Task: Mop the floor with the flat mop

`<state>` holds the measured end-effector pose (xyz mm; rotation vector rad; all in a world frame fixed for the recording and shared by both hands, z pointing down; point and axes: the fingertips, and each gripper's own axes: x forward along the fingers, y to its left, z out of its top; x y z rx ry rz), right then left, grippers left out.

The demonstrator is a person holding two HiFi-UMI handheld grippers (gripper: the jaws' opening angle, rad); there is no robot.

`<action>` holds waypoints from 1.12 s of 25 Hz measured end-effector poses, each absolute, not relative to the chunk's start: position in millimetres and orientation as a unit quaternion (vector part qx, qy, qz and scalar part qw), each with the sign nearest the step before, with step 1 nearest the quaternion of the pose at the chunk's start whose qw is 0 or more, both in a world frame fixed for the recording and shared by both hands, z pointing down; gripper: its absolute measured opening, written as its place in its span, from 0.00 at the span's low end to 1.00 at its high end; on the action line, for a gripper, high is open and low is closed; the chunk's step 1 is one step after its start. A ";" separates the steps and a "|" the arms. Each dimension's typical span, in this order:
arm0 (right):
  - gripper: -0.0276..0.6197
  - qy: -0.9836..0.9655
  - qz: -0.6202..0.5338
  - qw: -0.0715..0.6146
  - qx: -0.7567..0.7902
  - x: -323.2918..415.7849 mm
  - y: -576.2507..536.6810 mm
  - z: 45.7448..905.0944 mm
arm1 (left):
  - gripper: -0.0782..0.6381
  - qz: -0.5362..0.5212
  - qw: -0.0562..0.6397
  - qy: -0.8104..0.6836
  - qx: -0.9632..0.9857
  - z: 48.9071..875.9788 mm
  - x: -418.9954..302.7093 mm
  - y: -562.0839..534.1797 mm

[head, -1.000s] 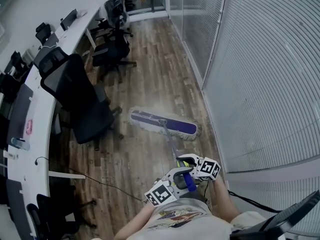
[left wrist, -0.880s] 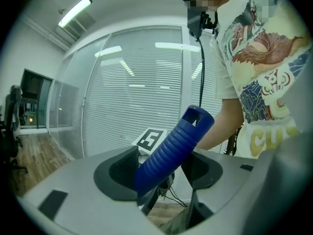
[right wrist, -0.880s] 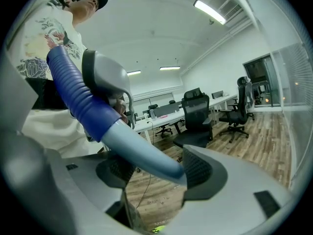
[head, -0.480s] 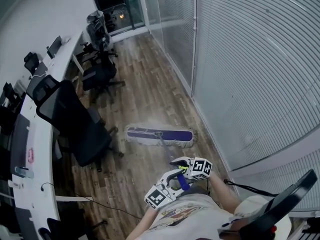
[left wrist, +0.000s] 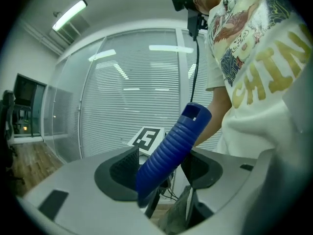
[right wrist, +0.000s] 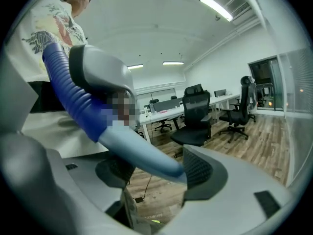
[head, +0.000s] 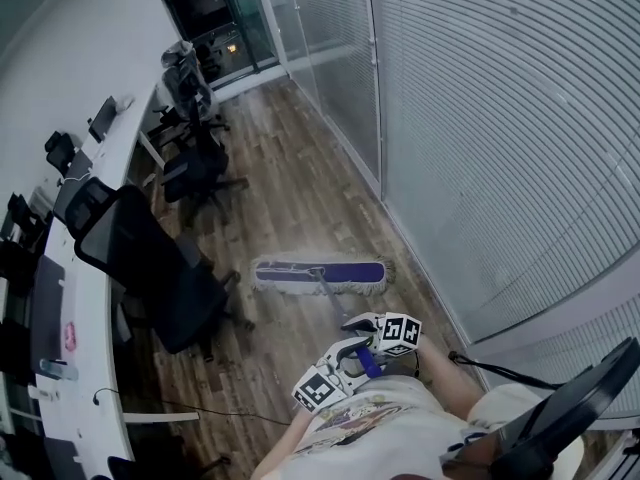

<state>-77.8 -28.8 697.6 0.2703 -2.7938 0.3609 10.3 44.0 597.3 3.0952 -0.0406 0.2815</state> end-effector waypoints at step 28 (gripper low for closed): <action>0.45 -0.983 0.141 0.103 0.054 -4.6 -351.0 677.6 | 0.45 0.037 0.022 -0.103 0.994 579.7 88.2 -293.5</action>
